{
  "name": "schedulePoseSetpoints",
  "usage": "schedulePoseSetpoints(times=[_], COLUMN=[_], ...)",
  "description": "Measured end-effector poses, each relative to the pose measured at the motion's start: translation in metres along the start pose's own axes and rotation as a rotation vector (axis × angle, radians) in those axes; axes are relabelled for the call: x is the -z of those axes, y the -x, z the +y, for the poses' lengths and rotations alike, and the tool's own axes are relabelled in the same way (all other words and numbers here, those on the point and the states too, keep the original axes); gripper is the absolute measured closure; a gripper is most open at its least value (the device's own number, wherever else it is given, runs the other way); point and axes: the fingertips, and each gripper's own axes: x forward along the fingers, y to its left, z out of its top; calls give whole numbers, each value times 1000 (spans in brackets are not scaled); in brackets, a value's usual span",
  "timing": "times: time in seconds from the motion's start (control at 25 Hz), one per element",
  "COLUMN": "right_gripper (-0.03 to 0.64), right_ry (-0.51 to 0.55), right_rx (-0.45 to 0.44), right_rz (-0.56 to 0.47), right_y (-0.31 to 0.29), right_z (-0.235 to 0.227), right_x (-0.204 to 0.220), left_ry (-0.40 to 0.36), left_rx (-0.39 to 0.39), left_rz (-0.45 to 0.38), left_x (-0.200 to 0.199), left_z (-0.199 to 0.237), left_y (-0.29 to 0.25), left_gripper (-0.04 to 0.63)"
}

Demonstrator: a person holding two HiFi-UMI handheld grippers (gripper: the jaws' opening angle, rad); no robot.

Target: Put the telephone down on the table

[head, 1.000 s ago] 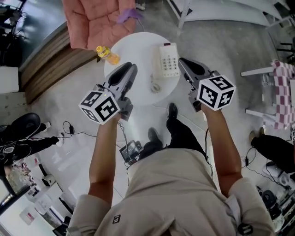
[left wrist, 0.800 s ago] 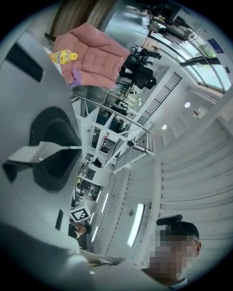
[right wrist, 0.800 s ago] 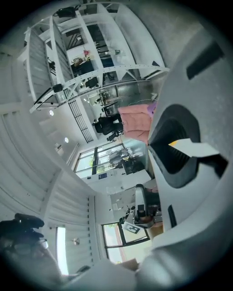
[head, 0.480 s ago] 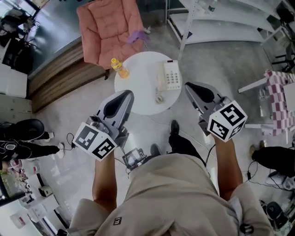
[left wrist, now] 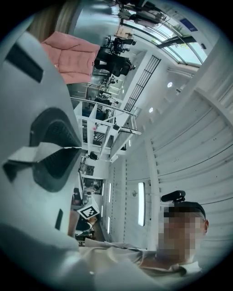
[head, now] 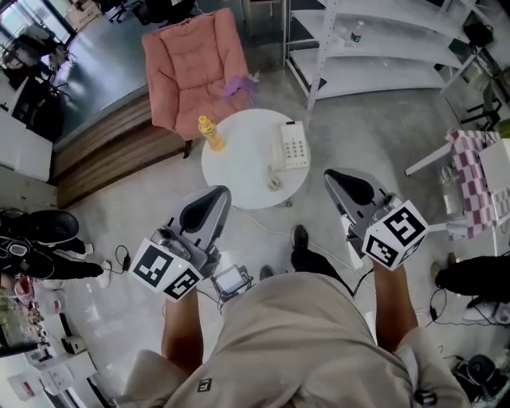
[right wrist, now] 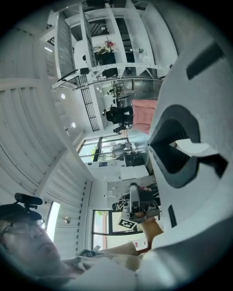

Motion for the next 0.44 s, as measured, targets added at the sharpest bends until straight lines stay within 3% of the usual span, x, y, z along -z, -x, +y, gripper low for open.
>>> schedulePoseSetpoints(times=[0.44], right_gripper=[624], right_ry=[2], right_rx=[13], right_rz=[-2], right_y=[28], right_z=[29], right_x=[5], left_ry=[-3], left_rx=[-2], left_rz=[6], left_x=[7], left_z=[-24], left_y=[31], left_gripper=[581])
